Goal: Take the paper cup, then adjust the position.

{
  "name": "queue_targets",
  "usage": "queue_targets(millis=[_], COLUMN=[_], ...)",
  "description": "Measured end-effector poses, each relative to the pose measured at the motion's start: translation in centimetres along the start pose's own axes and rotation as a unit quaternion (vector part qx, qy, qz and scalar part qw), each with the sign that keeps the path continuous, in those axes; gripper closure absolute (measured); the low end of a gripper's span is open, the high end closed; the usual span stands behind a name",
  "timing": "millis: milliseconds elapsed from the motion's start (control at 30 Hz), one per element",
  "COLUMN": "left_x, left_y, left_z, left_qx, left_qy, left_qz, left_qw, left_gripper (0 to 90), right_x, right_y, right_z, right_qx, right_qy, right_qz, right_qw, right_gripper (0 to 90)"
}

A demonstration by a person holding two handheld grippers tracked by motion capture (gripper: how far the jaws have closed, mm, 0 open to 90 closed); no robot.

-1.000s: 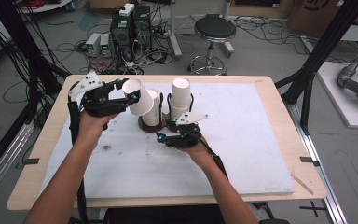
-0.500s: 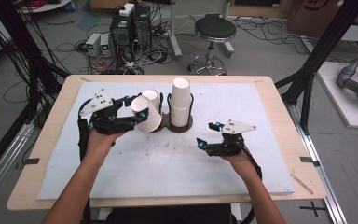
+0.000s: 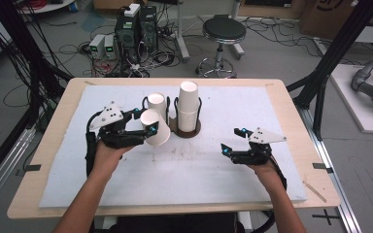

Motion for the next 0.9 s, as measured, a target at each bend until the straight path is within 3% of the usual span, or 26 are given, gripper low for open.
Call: queue_targets(millis=[167,367,900], left_x=[0.5,0.7,2.2], left_y=[-0.1,-0.4,-1.7], left_z=[0.1,0.4,0.6], left_qx=[-0.001,0.005,0.017], left_qy=[0.003,0.006,0.016], left_qz=[-0.002,-0.002,-0.003], left_qw=[1.0000,1.0000,0.9997], left_gripper=[35.6,35.6,35.5], right_x=[0.1,-0.1,-0.3], right_y=[0.0,0.4,1.3], right_z=[-0.2,-0.2,-0.3], right_qx=[-0.002,-0.027,-0.048], right_qy=[-0.004,-0.015,-0.028], right_qz=[0.004,0.004,0.004], right_qw=[1.0000,0.9995,0.9984], right_gripper=[21.4,21.4,21.4])
Point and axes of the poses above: each handheld gripper's, and its own axes: z roughly forward along the jaws, x roughly out of its underside, y roughly to its left, the point moved 3 cm from there along z, roughly forward along the jaws, and after that the axes turned 13 degrees about -y, right-handed, at the moved point
